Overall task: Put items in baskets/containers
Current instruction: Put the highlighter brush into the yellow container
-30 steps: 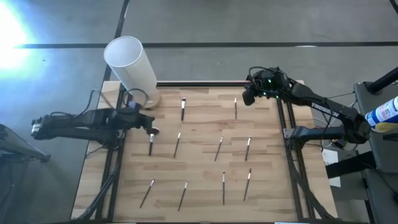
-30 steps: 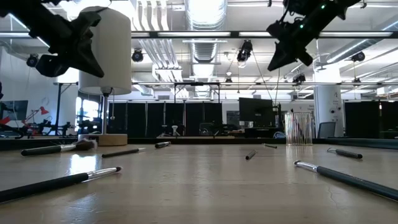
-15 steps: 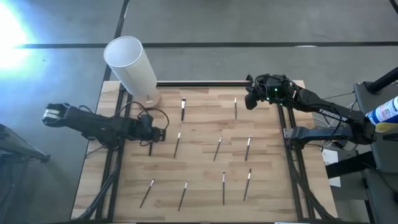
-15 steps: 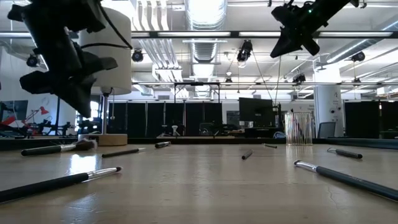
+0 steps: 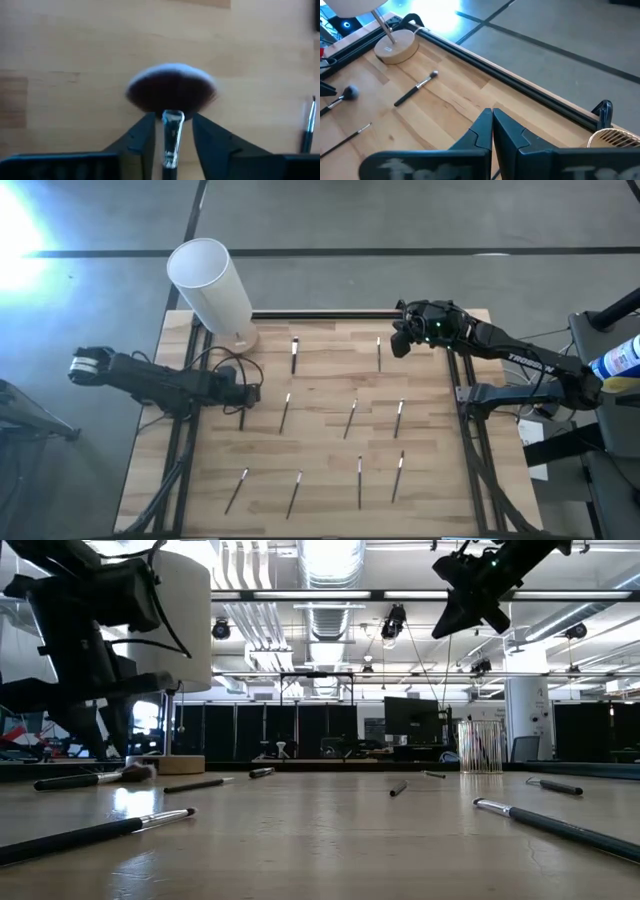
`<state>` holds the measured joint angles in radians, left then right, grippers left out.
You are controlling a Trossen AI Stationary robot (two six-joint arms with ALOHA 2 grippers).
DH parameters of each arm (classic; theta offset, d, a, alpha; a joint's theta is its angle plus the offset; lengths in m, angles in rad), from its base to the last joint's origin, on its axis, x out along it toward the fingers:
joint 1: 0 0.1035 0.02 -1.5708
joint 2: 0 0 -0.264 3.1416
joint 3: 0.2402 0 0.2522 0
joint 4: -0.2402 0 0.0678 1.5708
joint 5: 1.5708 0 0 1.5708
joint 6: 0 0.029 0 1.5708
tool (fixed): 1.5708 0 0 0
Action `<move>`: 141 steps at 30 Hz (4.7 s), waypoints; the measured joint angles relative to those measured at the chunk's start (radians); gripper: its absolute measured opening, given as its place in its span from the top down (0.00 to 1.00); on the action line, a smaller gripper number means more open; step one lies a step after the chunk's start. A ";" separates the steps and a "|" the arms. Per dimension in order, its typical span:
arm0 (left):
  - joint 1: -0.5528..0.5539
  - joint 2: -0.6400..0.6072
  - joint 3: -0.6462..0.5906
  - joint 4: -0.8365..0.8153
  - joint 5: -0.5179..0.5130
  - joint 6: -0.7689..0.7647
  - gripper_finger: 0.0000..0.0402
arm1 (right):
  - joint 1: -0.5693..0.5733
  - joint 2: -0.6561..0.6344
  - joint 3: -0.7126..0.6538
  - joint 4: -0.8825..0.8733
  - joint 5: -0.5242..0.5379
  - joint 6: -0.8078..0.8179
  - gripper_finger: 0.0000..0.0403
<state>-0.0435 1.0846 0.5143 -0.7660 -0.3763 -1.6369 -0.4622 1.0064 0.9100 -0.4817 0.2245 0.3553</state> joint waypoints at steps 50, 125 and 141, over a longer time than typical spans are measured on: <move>0.012 -0.135 0.242 0.664 -0.184 0.786 1.00 | 0.095 -0.003 -0.007 0.151 -0.115 -0.004 0.98; 0.294 0.154 0.380 1.296 0.575 1.130 0.89 | -0.042 -0.077 -0.050 0.274 0.047 -0.199 0.91; 0.294 0.051 0.203 1.342 0.469 1.097 1.00 | -0.474 0.075 -0.388 0.723 -0.037 -0.294 0.91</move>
<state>0.2504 1.1354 0.7172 0.5758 0.0927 -0.5396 -0.9358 1.0812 0.5224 0.2416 0.1874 0.0614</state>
